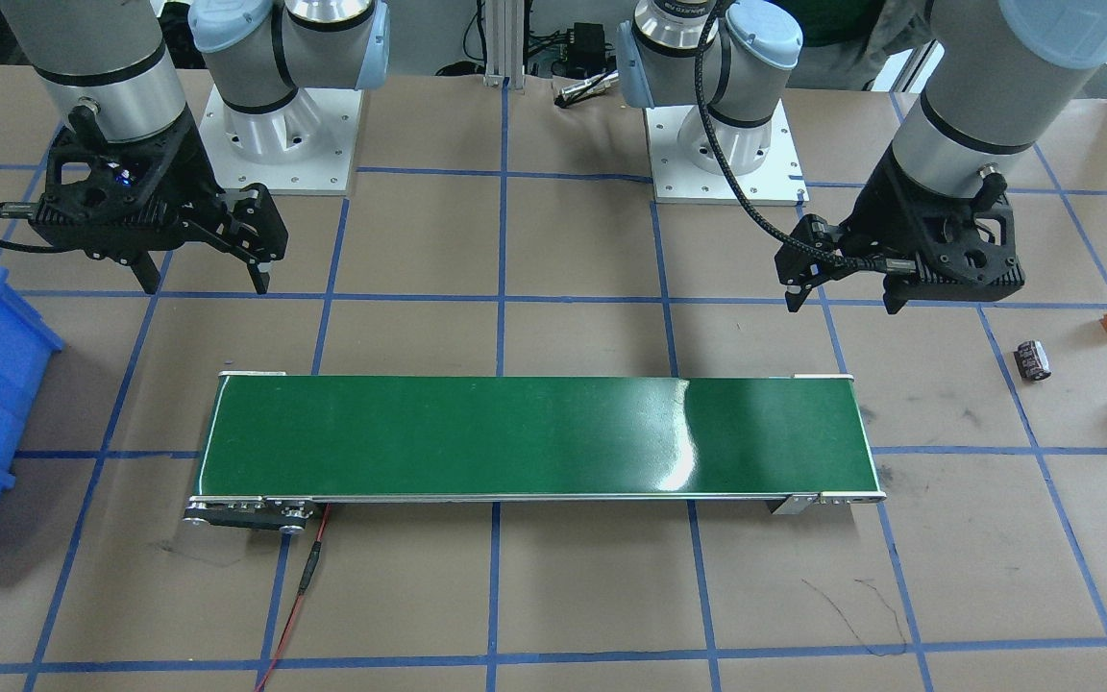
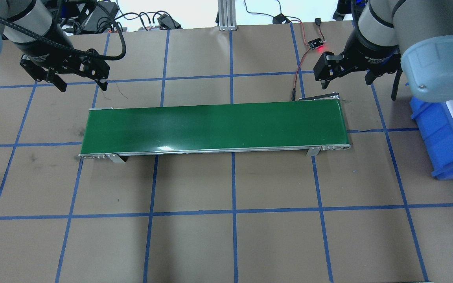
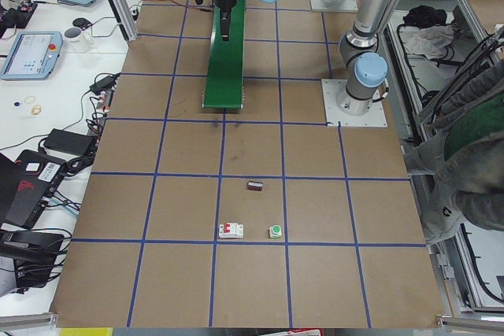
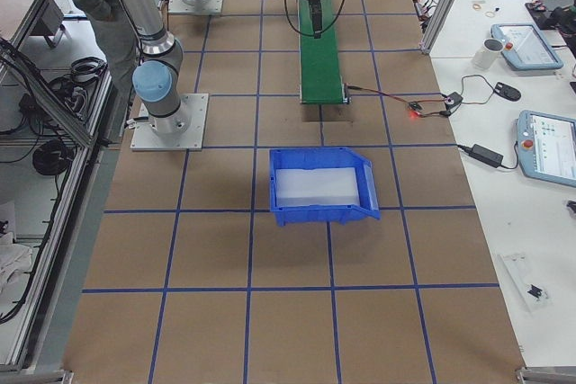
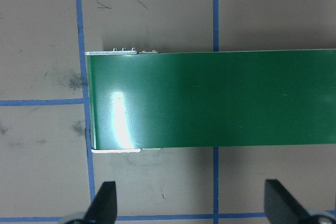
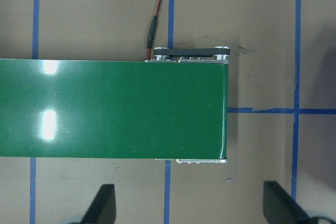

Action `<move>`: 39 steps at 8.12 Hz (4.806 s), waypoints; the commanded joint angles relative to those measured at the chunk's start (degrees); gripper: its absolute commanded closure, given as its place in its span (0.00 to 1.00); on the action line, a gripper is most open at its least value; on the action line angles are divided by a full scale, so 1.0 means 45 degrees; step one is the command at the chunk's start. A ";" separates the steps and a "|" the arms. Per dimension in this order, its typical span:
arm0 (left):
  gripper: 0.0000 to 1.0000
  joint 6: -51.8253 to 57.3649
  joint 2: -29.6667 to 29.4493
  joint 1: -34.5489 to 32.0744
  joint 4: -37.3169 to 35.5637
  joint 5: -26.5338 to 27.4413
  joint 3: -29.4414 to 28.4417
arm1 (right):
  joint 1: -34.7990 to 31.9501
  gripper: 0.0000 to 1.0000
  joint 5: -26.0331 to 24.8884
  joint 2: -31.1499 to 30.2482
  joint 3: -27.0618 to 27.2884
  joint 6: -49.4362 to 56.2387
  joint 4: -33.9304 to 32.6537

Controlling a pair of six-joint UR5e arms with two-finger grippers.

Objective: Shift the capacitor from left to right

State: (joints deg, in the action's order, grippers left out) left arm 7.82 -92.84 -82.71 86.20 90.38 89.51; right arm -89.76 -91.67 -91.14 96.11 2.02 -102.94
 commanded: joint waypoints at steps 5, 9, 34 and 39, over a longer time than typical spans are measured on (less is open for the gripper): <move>0.00 0.1228 -0.0265 0.0776 0.0025 0.0091 0.0070 | -0.0015 0.00 0.0020 0.0000 0.0008 -0.0019 0.0004; 0.00 0.4619 -0.0287 0.3781 -0.0131 0.0130 0.1122 | -0.0015 0.00 0.0001 0.0000 0.0008 -0.0019 0.0004; 0.07 1.0997 -0.5147 1.0722 -0.7038 0.0795 0.3215 | -0.0015 0.00 0.0001 0.0000 0.0009 0.0001 0.0024; 0.12 1.1113 -0.5287 1.0899 -0.7143 0.0619 0.3410 | -0.0015 0.00 0.0001 0.0000 0.0008 0.0020 0.0004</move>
State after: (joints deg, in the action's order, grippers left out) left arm 57.74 -116.51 -33.70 54.11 93.20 104.73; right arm -89.83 -91.67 -91.14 96.16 2.09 -102.89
